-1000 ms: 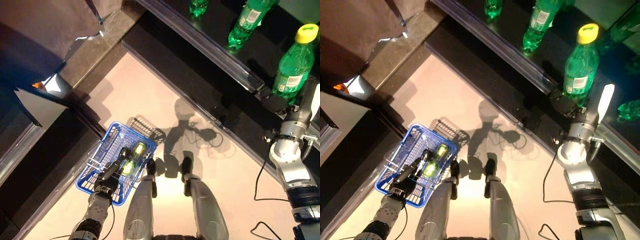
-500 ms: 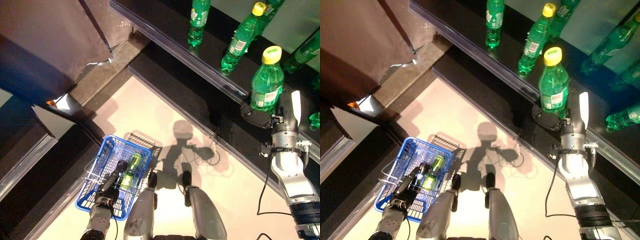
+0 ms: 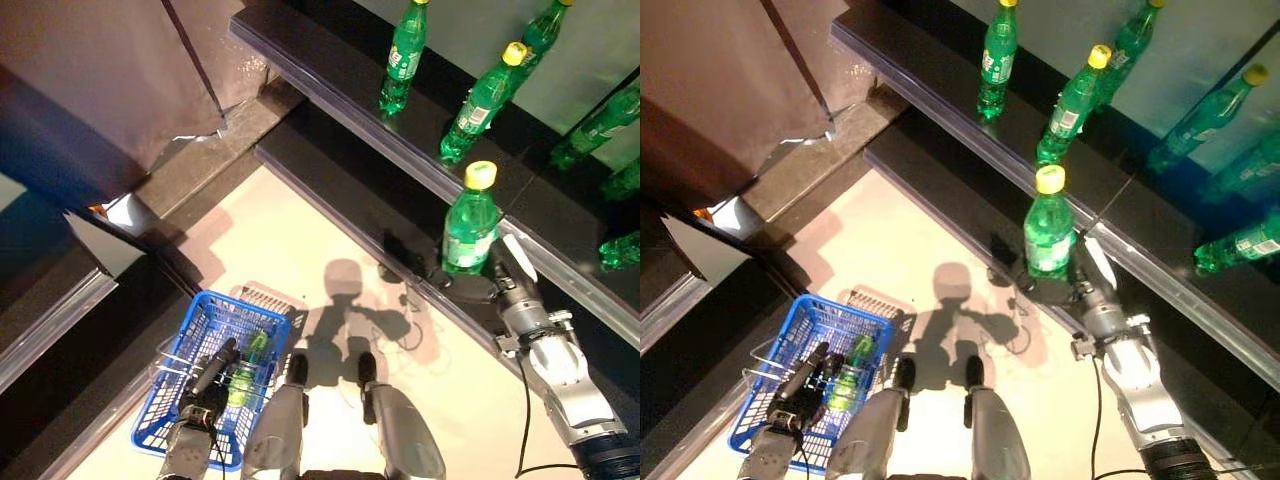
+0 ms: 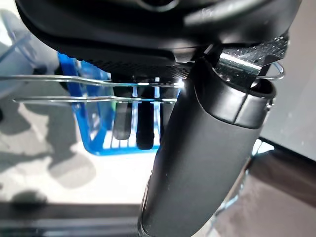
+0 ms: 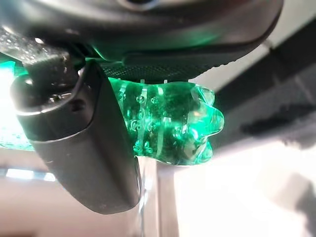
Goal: Pick up the drink and place into the basket.
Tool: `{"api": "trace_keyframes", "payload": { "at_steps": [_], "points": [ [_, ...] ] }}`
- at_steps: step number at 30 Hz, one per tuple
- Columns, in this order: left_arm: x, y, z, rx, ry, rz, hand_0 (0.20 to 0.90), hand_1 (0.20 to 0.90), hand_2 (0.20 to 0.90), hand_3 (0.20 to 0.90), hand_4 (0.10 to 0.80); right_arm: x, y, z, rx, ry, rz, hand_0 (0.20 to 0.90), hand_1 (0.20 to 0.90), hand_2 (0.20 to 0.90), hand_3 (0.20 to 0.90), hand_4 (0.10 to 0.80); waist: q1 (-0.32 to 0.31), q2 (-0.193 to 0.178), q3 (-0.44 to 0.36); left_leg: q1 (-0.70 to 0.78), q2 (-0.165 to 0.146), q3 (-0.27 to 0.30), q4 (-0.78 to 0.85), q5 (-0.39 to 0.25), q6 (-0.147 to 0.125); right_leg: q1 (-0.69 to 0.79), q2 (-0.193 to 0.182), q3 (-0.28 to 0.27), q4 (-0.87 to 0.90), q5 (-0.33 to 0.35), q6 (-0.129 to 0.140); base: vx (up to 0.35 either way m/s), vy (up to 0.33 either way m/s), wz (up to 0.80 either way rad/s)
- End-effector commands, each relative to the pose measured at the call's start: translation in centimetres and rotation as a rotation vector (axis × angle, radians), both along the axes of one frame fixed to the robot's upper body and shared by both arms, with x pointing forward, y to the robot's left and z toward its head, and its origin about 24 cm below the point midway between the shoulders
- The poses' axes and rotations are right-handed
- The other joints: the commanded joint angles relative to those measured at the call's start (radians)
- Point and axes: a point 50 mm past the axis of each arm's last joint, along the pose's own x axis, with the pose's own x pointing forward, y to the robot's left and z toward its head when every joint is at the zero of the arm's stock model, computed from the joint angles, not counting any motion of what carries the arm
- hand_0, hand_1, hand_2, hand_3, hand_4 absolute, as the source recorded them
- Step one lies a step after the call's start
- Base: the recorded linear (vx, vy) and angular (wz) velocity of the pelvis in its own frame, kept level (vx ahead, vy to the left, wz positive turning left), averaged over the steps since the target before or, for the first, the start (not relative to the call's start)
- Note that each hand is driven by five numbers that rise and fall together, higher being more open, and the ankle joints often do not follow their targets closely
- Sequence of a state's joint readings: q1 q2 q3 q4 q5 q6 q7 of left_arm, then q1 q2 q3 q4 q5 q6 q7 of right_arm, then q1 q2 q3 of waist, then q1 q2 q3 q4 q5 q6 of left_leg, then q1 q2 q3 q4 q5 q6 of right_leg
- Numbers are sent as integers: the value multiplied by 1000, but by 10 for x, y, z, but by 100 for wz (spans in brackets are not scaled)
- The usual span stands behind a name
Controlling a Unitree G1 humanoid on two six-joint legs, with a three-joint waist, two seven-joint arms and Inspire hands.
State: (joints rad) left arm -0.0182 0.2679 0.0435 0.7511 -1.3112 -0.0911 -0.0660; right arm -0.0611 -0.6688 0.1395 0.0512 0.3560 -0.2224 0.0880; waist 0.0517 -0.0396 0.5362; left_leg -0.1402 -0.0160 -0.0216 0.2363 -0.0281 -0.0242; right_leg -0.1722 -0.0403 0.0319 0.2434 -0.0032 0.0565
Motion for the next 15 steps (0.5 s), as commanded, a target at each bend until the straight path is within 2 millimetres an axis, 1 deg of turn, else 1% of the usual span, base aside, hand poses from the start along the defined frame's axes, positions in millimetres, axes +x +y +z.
{"api": "trace_keyframes", "payload": {
  "at_steps": [1, 2, 3, 6, 7, 8, 10, 11, 14, 15],
  "points": [
    [46, 18, 98, 326, -506, -306, 300, 300, 300, 200, 100, -8, 32, 68, 65, -280, 260, 300, 300, 300, 200, 100, -18, -6, -149, 0, -77, -10, 11, -14, 30, 40, -1, -19, -104, 63, 77, 15, 49, 22],
    [49, 13, 102, 328, -523, -340, 300, 300, 300, 200, 100, -8, 33, 65, 63, -263, 267, 300, 300, 300, 200, 100, -17, -6, -153, 7, -78, -12, 3, -11, 29, 48, -2, -22, -112, 66, 77, 31, 60, 22],
    [58, -5, 119, 347, -601, -457, 300, 300, 300, 200, 100, -5, 36, 57, 74, -201, 292, 300, 300, 300, 200, 100, -11, -4, -168, 27, -83, -18, -17, -6, 28, 68, -5, -32, -140, 75, 78, 34, 52, 25],
    [68, -34, 151, 400, -726, -631, 300, 300, 300, 200, 100, 1, 46, 39, 74, -92, 315, 300, 300, 300, 200, 100, 5, 3, -191, 69, -88, -29, -46, -5, 23, 111, -17, -66, -186, 89, 82, 22, 46, 27],
    [69, -37, 155, 403, -738, -649, 300, 300, 300, 200, 100, 1, 47, 37, 77, -77, 316, 300, 300, 300, 200, 100, 8, 4, -194, 75, -88, -30, -50, -5, 22, 117, -19, -72, -190, 90, 82, 22, 45, 16],
    [72, -49, 170, 419, -784, -717, 300, 300, 300, 200, 100, 3, 52, 25, 84, -13, 325, 300, 300, 300, 200, 100, 15, 9, -211, 95, -88, -33, -64, -5, 20, 140, -25, -87, -209, 90, 83, 23, 49, 12],
    [75, -62, 181, 435, -828, -812, 300, 300, 300, 200, 100, 5, 57, 13, 78, 44, 332, 300, 300, 300, 200, 100, 22, 15, -234, 116, -87, -38, -80, -4, 17, 164, -30, -103, -225, 90, 82, 24, 53, 10],
    [76, -73, 188, 424, -847, -865, 300, 300, 300, 200, 100, 6, 62, 7, 75, 75, 336, 300, 300, 300, 200, 100, 26, 20, -247, 128, -88, -44, -92, -3, 15, 178, -33, -111, -237, 90, 82, 16, 43, 13],
    [78, -89, 199, 405, -888, -964, 300, 300, 300, 200, 100, 9, 70, -1, 81, 111, 347, 300, 300, 300, 200, 100, 30, 29, -271, 152, -84, -52, -121, 2, 10, 201, -39, -124, -258, 90, 84, -8, 41, 21],
    [78, -99, 205, 370, -914, -1020, 300, 300, 300, 200, 100, 11, 75, -5, 95, 134, 354, 300, 300, 300, 200, 100, 32, 34, -285, 165, -82, -57, -141, 6, 8, 212, -42, -129, -268, 90, 85, -23, 45, 11]
  ]
}}
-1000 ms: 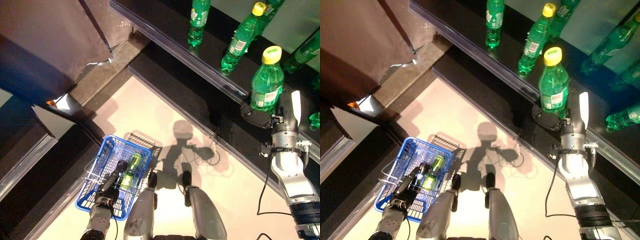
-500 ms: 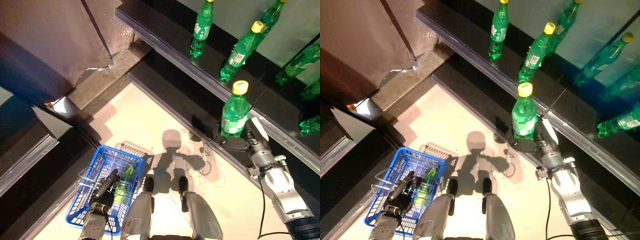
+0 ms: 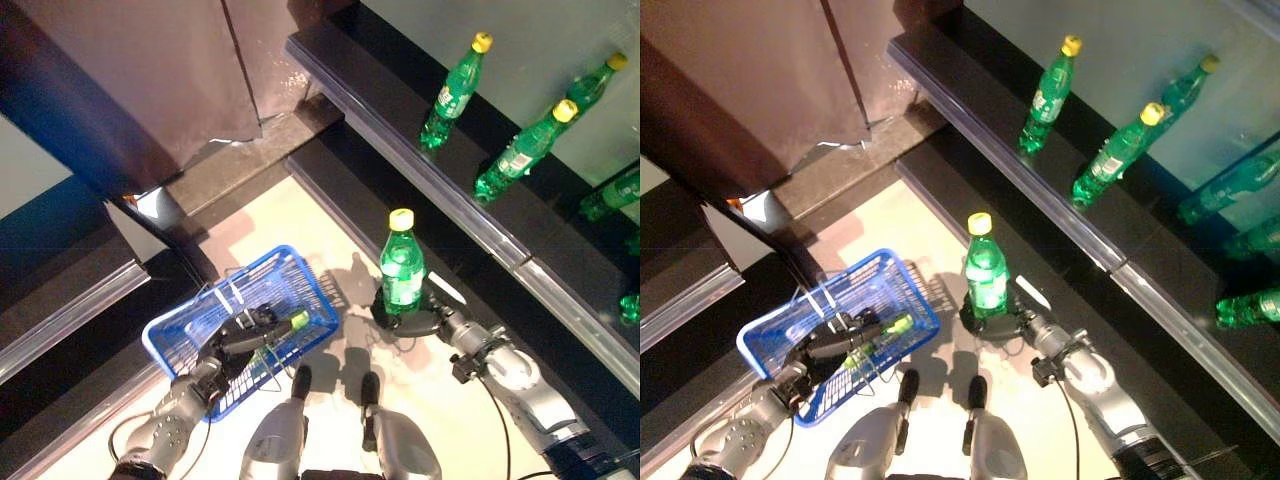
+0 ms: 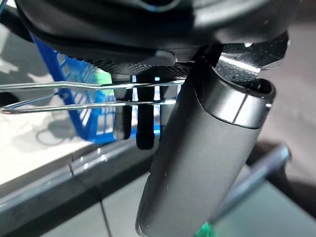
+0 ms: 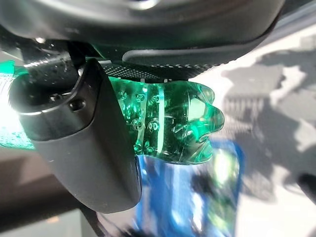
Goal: Pick up the drink and place into the basket.
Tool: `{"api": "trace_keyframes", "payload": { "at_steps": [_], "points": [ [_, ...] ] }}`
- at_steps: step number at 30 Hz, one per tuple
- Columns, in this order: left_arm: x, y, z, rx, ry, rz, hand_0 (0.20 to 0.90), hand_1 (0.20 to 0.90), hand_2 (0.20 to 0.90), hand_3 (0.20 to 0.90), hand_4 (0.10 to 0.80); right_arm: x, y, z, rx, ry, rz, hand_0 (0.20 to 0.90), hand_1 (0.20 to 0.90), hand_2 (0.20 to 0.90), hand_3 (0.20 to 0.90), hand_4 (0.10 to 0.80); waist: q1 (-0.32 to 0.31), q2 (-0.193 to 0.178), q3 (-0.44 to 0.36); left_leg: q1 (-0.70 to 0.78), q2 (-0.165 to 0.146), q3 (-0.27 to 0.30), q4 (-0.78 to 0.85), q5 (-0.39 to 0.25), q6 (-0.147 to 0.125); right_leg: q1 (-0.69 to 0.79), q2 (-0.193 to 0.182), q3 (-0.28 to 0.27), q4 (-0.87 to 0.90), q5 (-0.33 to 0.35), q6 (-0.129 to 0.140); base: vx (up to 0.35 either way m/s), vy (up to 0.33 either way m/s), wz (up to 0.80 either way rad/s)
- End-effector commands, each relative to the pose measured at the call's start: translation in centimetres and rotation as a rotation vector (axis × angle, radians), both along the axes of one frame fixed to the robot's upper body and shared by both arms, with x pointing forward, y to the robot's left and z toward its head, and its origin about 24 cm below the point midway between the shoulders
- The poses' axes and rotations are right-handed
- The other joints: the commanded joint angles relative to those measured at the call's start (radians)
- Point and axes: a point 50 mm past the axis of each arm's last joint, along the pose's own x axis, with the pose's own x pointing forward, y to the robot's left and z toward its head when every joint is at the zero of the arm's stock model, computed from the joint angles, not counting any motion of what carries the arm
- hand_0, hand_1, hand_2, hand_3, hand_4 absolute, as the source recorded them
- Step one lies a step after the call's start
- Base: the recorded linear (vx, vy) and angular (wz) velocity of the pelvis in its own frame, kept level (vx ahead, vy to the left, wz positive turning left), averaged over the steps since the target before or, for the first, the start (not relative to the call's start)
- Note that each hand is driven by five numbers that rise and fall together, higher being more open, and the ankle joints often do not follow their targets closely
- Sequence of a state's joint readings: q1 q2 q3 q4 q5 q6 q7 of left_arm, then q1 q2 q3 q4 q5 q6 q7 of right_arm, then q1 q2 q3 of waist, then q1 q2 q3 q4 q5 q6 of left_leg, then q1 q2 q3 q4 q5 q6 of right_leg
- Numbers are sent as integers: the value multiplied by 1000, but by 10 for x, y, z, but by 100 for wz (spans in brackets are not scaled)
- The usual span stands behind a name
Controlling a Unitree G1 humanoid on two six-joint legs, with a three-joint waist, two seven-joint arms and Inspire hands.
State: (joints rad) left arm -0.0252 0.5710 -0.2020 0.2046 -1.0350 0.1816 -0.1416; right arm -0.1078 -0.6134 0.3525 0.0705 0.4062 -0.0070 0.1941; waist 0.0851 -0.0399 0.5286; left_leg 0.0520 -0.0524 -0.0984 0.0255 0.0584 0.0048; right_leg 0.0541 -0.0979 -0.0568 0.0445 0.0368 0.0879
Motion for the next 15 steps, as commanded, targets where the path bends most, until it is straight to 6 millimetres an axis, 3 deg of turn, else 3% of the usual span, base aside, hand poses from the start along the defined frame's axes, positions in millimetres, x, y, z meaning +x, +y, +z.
{"api": "trace_keyframes", "payload": {
  "at_steps": [1, 9, 15],
  "points": [
    [30, -75, 115, -209, -557, -445, 300, 300, 300, 200, 100, 17, 29, 42, 116, -179, 124, 300, 300, 300, 200, 100, 0, 38, -288, -16, -44, 16, 54, -79, -23, -6, 14, -44, -76, 47, 54, -22, 44, 24],
    [28, -133, 149, -350, -638, -725, 300, 300, 300, 200, 100, 36, 56, 14, 68, -72, 101, 300, 300, 300, 200, 100, 11, 54, -360, 57, -30, 12, -43, -78, -35, 52, 3, -87, -124, 31, 55, -20, 26, 23],
    [16, -164, 172, -431, -715, -904, 300, 300, 300, 200, 100, 43, 65, -14, -109, 33, 82, 300, 300, 300, 200, 100, 33, 53, -407, 89, -20, 22, -95, -79, -44, 73, -3, -126, -132, 9, 54, -13, 5, 21]
  ]
}}
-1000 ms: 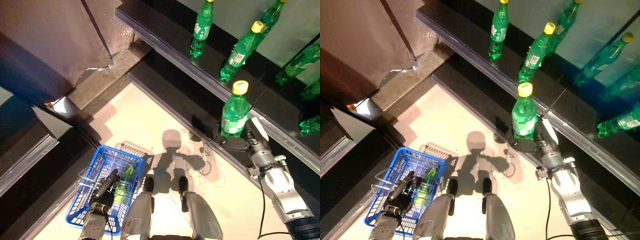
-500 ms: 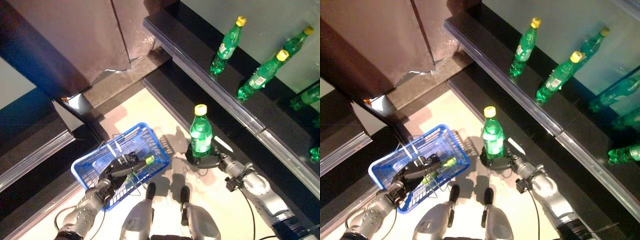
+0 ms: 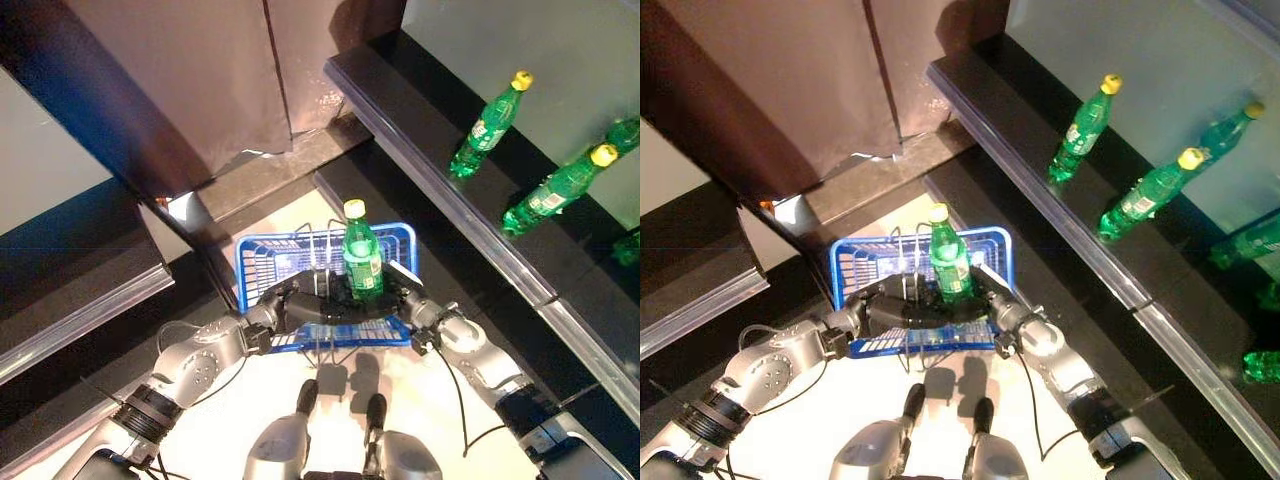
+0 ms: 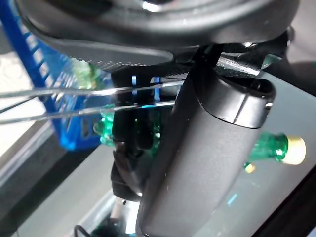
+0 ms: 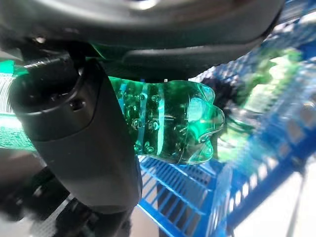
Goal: Pick up the drink and place into the basket.
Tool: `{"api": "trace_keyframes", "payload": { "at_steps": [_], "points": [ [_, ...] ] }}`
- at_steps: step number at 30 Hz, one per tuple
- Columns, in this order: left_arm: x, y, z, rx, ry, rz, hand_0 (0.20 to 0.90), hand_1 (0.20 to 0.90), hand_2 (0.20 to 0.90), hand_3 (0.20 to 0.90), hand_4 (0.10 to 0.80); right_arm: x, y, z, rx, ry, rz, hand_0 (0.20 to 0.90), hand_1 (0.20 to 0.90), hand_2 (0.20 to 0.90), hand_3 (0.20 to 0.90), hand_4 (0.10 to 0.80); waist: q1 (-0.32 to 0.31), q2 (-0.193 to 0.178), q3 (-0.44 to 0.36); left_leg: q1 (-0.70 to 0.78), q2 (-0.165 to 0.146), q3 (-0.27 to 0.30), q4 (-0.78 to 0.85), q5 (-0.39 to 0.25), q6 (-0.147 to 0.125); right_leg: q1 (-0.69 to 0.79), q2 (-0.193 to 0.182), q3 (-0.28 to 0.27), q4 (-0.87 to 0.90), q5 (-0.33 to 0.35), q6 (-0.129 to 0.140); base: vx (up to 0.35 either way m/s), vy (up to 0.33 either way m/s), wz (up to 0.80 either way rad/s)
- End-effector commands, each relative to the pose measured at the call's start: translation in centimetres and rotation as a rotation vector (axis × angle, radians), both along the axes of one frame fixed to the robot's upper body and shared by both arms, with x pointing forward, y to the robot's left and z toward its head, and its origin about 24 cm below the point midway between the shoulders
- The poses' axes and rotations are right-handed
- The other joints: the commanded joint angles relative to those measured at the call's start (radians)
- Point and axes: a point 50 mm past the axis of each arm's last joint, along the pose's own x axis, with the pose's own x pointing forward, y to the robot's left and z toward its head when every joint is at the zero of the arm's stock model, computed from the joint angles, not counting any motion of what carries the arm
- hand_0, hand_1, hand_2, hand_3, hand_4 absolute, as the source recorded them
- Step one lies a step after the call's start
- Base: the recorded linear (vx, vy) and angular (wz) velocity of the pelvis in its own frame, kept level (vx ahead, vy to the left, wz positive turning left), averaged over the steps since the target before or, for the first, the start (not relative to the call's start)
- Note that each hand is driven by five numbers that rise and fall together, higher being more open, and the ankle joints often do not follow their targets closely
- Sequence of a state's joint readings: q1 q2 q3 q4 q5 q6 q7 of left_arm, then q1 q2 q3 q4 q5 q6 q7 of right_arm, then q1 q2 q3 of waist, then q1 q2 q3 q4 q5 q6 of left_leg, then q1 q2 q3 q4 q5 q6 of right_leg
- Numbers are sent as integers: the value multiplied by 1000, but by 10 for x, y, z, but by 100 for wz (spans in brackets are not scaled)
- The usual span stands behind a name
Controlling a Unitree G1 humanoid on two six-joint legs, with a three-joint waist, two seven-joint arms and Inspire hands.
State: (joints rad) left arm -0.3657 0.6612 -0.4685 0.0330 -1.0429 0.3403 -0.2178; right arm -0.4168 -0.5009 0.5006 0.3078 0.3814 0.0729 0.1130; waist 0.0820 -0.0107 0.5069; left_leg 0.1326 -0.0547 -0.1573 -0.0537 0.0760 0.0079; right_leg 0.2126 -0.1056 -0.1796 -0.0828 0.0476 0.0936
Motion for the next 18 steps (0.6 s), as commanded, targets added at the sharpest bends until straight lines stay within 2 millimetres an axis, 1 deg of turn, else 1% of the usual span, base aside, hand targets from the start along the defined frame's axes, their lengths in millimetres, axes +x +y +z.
{"api": "trace_keyframes", "payload": {
  "at_steps": [1, 5, 7, 11, 15, 18],
  "points": [
    [-27, -88, 102, -571, -383, -503, 300, 300, 300, 200, 100, -6, 28, -26, -81, 46, 75, 300, 300, 300, 200, 100, 43, 23, -391, 11, -16, 84, -18, -98, -49, -83, 3, -14, -4, -4, 47, -16, 1, 23],
    [-32, -101, 108, -593, -394, -556, 300, 300, 300, 200, 100, 0, 34, -34, -203, 55, 86, 300, 300, 300, 200, 100, 60, 22, -405, 16, -14, 87, -21, -103, -51, -76, -1, -33, -4, -11, 44, -7, 5, 1],
    [-35, -108, 115, -624, -413, -564, 300, 300, 300, 200, 100, 4, 36, -39, -280, 42, 90, 300, 300, 300, 200, 100, 73, 22, -416, 16, -13, 91, -20, -106, -53, -72, -5, -46, -4, -15, 43, 0, 0, 0],
    [-34, -115, 127, -655, -474, -512, 300, 300, 300, 200, 100, 9, 32, -46, -387, -7, 73, 300, 300, 300, 200, 100, 85, 22, -431, 17, -11, 93, -20, -109, -53, -65, -7, -57, -4, -21, 39, 0, 0, 0],
    [-30, -114, 138, -667, -521, -444, 300, 300, 300, 200, 100, 8, 31, -49, -425, -92, 53, 300, 300, 300, 200, 100, 89, 24, -442, 13, -11, 92, -22, -110, -52, -65, -8, -61, -4, -24, 39, -10, 8, 14],
    [-26, -110, 143, -677, -530, -406, 300, 300, 300, 200, 100, 3, 29, -52, -412, -144, 19, 300, 300, 300, 200, 100, 90, 27, -447, 12, -11, 90, -24, -111, -51, -66, -9, -63, -4, -24, 40, -5, 2, 3]
  ]
}}
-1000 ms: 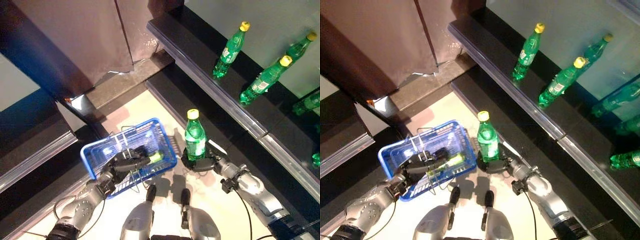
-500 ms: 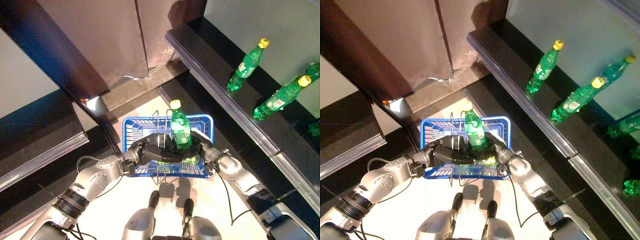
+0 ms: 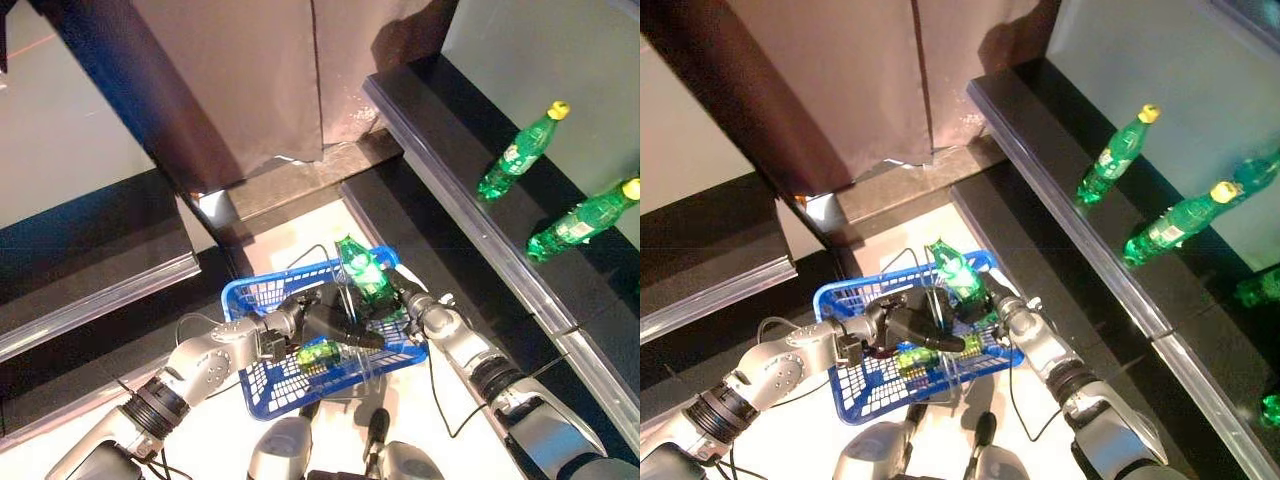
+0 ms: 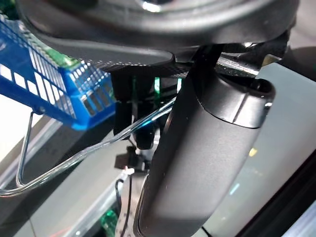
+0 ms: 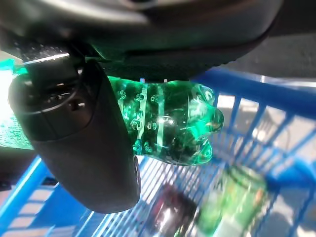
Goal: Pick up the drink and place into the basket.
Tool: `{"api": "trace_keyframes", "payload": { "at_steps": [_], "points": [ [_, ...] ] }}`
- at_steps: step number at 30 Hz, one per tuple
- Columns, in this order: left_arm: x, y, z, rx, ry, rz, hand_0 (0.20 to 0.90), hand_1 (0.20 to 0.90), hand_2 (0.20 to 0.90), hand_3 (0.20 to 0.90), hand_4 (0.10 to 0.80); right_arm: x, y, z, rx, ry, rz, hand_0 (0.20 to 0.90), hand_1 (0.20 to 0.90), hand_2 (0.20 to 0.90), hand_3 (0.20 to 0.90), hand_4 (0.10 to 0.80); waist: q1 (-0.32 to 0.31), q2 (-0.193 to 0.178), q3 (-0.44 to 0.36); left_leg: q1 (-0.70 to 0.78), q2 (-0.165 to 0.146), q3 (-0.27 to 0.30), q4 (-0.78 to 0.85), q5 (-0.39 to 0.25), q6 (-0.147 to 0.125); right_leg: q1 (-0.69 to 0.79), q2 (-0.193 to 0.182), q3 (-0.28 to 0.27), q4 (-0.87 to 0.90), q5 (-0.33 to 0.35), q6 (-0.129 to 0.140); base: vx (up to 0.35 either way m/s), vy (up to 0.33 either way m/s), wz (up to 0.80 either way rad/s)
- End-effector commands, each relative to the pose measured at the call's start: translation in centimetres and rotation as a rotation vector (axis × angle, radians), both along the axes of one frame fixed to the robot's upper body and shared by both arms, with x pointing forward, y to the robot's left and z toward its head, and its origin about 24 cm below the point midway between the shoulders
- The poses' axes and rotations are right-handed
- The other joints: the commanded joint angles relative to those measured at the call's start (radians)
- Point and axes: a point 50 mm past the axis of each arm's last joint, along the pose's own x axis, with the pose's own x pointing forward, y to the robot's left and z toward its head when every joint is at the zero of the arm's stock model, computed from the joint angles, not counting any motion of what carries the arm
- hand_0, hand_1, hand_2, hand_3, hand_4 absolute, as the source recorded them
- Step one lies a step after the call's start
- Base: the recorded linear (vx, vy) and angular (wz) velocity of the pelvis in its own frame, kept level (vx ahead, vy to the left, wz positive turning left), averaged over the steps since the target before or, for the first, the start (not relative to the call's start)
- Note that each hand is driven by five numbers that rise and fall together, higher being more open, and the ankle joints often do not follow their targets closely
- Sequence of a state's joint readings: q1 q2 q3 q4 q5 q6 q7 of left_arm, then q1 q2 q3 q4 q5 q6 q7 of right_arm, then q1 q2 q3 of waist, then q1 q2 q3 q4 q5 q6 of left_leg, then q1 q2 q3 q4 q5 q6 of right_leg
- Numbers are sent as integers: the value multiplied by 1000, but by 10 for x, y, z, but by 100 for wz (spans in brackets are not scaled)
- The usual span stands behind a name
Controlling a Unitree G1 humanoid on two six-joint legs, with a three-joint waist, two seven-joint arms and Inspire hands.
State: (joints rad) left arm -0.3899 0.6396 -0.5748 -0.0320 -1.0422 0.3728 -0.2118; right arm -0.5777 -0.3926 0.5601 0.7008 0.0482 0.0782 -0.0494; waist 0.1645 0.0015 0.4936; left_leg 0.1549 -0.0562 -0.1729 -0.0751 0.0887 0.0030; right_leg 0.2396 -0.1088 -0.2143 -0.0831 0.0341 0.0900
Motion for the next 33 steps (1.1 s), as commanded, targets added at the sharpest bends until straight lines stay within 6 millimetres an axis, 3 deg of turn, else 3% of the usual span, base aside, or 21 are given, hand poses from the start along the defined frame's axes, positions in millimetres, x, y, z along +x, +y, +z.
{"api": "trace_keyframes", "payload": {
  "at_steps": [1, 15, 16, 21, 26, 29, 33],
  "points": [
    [-12, -78, 147, -732, -504, -257, 300, 300, 300, 200, 100, -25, 39, -23, 13, -105, 187, 300, 300, 300, 200, 100, 7, 16, -435, -11, -10, 106, -3, -123, -45, -94, -6, -28, -4, -11, 44, -5, 5, 3],
    [4, -54, 172, -783, -549, -130, 300, 300, 300, 200, 100, -48, 24, -58, 548, 102, -180, 300, 300, 300, 200, 100, -12, 38, -448, -13, -3, 123, -10, -127, -40, -102, -8, -13, -4, -16, 38, 0, 0, 0],
    [5, -53, 175, -786, -553, -123, 300, 300, 300, 200, 100, -49, 25, -63, 655, 149, -228, 300, 300, 300, 200, 100, -13, 41, -449, -11, -2, 126, -10, -127, -39, -101, -8, -12, -4, -17, 35, 0, 0, 0],
    [5, -52, 178, -796, -545, -123, 300, 300, 300, 200, 100, -51, 32, -65, 736, 172, -258, 300, 300, 300, 200, 100, -16, 46, -452, -10, -2, 131, -12, -128, -36, -103, -6, -6, -4, -16, 32, 0, 0, 0],
    [3, -52, 179, -808, -526, -139, 300, 300, 300, 200, 100, -51, 33, -67, 496, 134, -202, 300, 300, 300, 200, 100, -14, 45, -457, -11, -4, 133, -12, -128, -34, -106, -7, -3, -4, -14, 33, 0, 0, 0],
    [-2, -58, 178, -819, -490, -197, 300, 300, 300, 200, 100, -45, 34, -62, 217, 85, -80, 300, 300, 300, 200, 100, -7, 40, -460, -14, -5, 130, -12, -126, -35, -108, -8, -5, -4, -13, 33, 0, 0, 0],
    [-8, -72, 173, -826, -459, -264, 300, 300, 300, 200, 100, -36, 39, -56, 44, 63, 9, 300, 300, 300, 200, 100, 5, 30, -462, -16, -7, 123, -12, -124, -37, -108, -10, -15, -4, -11, 35, 0, 0, 0]
  ]
}}
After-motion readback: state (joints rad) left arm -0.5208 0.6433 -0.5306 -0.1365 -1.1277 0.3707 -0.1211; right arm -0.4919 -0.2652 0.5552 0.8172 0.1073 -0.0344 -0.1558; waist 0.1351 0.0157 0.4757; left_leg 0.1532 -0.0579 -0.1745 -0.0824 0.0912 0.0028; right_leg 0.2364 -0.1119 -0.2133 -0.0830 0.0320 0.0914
